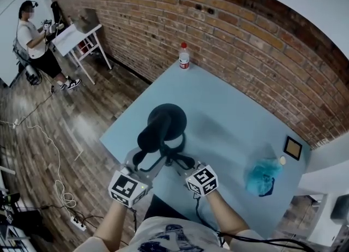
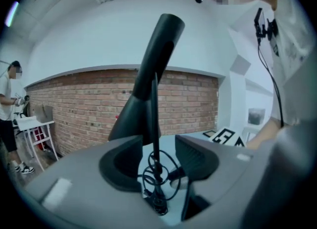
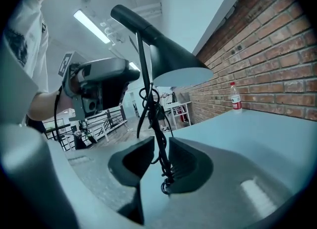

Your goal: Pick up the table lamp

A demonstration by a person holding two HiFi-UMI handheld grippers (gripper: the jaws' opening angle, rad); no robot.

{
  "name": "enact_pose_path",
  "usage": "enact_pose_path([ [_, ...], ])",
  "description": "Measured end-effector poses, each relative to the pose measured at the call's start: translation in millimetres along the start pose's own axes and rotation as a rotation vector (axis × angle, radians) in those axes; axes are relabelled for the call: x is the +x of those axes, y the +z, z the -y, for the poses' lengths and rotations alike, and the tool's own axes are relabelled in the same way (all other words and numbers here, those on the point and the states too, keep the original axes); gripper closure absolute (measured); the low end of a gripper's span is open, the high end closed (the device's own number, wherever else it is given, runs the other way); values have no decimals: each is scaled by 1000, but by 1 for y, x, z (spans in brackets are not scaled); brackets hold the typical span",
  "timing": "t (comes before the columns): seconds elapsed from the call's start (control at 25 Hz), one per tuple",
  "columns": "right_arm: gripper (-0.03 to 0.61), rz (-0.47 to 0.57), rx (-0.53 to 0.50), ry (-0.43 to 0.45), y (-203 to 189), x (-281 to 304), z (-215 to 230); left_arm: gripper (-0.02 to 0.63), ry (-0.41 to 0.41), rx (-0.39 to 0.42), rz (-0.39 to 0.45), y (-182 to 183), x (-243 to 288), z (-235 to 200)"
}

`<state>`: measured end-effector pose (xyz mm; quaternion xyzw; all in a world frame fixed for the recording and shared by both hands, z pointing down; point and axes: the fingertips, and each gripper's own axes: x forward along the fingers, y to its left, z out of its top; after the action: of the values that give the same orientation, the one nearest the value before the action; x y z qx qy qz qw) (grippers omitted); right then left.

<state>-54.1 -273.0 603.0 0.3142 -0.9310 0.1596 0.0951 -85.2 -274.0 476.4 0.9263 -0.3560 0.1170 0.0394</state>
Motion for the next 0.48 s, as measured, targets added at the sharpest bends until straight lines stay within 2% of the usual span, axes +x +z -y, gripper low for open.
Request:
enact_pose_path([
  [0.04, 473, -5, 3, 8, -2, 4, -1, 432, -19, 5, 3, 4, 1, 1],
  [0.12, 463, -12, 5, 10, -4, 11, -1, 380, -42, 15, 10, 10, 4, 2],
  [0.48, 463, -28, 8, 41, -16, 31, 1, 380, -34, 35, 39, 23, 11, -7],
])
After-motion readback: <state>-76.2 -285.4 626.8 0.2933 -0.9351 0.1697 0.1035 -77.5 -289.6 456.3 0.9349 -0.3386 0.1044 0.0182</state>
